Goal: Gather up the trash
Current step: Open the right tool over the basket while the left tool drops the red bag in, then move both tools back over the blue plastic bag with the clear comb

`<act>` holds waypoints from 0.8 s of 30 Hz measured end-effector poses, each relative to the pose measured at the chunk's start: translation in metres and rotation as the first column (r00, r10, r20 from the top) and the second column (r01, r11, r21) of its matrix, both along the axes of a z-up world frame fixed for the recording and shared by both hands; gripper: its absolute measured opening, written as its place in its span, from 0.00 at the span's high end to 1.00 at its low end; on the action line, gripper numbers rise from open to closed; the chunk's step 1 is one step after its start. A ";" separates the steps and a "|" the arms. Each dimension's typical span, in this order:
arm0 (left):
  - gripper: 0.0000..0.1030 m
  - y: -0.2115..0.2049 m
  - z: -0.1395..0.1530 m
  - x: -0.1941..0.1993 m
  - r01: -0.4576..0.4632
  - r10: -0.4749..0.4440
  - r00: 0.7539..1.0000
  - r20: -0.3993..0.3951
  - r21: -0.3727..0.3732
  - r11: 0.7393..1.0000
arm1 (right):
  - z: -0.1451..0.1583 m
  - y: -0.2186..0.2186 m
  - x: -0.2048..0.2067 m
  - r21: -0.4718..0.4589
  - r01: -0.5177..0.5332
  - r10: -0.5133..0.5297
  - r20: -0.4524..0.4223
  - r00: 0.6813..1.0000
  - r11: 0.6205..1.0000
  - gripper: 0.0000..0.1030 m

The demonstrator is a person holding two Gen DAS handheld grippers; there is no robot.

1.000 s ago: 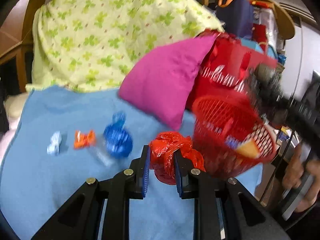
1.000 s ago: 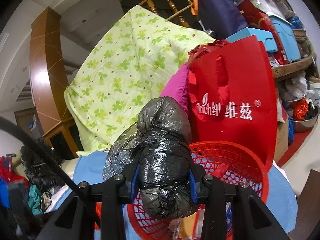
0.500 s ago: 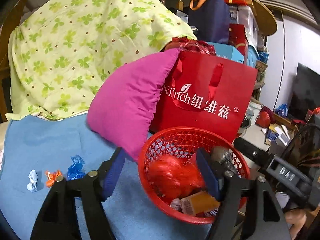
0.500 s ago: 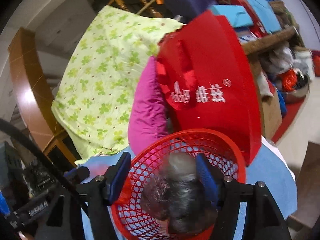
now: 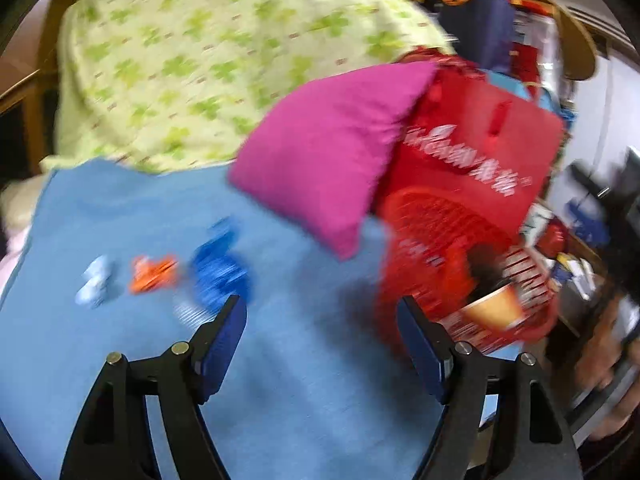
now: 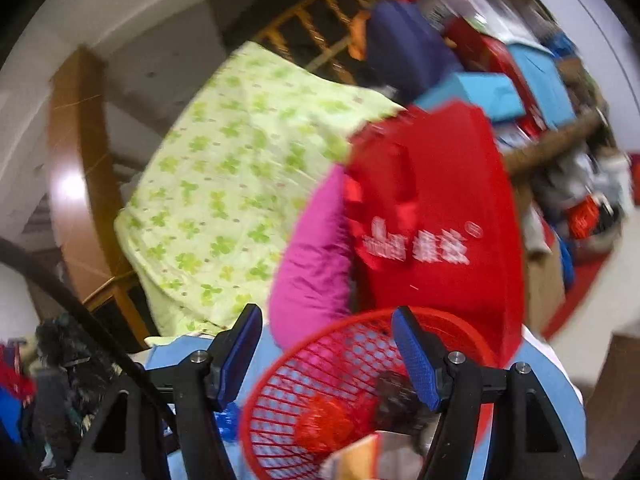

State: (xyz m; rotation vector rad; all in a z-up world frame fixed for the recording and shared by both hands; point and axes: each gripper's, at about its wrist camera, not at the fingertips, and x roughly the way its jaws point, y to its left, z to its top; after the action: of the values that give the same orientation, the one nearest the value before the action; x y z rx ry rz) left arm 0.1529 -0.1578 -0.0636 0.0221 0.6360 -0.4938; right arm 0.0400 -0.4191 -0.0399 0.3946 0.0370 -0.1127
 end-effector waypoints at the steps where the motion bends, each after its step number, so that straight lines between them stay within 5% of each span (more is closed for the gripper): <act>1: 0.24 0.019 -0.009 0.001 -0.049 0.049 0.999 -0.010 0.014 0.999 | 0.003 0.011 0.000 -0.034 -0.020 0.021 0.018 1.000 0.999 0.31; 9: 0.24 0.119 -0.046 0.021 -0.311 0.312 0.946 -0.090 0.027 0.950 | 0.005 0.098 0.021 -0.194 -0.225 0.233 0.022 0.972 0.955 0.31; 16: 0.24 0.145 -0.061 0.031 -0.365 0.368 0.926 -0.081 0.043 0.930 | -0.016 0.153 0.064 -0.224 -0.339 0.313 -0.145 0.939 0.914 0.31; 24: 0.24 0.156 -0.077 0.051 -0.397 0.403 0.905 -0.134 0.071 0.915 | -0.062 0.177 0.130 -0.150 -0.359 0.273 -0.408 0.871 0.921 0.31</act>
State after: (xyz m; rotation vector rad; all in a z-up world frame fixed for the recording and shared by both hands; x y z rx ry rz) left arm 0.2036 -0.0019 -0.1407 -0.1053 0.7728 -0.0829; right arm 0.1704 -0.2424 -0.1016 0.1326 0.4712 0.1356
